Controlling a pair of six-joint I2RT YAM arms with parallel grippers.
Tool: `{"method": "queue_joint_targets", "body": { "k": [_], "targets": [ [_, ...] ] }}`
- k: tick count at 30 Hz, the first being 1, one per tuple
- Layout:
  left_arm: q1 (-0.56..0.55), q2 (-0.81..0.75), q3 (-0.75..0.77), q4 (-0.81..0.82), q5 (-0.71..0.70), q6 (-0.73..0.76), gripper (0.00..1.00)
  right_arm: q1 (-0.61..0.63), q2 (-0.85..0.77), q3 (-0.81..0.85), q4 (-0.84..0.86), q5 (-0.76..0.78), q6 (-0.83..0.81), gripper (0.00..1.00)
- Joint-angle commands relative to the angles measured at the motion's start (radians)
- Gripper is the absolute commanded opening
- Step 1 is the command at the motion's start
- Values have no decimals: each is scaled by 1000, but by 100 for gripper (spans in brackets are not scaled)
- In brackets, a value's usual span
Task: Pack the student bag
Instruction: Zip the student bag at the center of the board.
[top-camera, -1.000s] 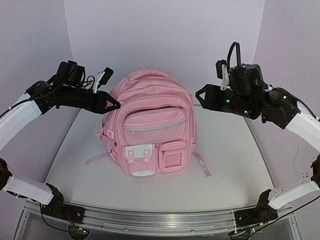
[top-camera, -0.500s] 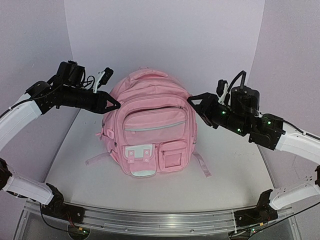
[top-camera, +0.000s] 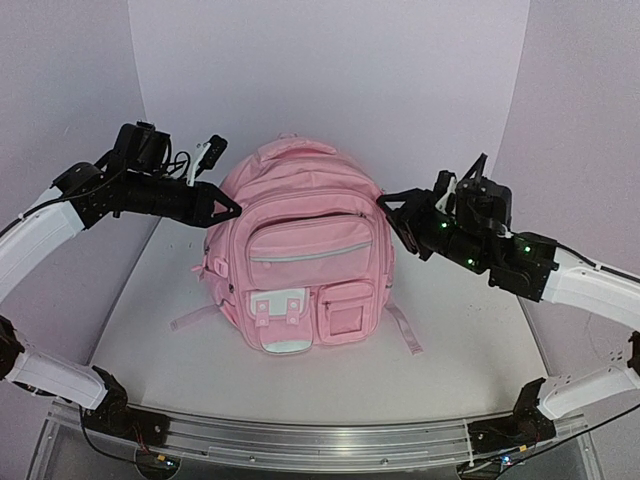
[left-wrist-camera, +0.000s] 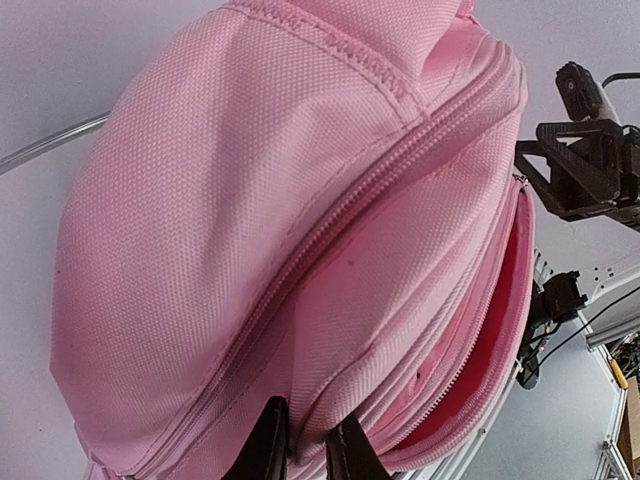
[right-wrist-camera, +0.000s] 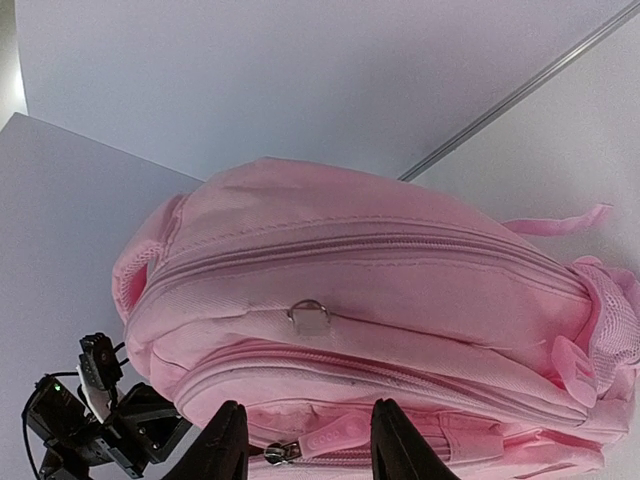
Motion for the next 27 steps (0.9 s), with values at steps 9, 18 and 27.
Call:
{"method": "queue_joint_targets", "body": {
  "k": [9, 18, 27],
  "targets": [
    [-5, 20, -1, 17, 5, 18, 14, -6, 54, -12, 91, -78, 53, 42],
    [-5, 18, -3, 16, 0, 20, 14, -8, 36, -36, 166, -82, 92, 40],
    [-5, 14, -5, 18, -1, 20, 14, -9, 61, -47, 219, -77, 108, 35]
  ]
}}
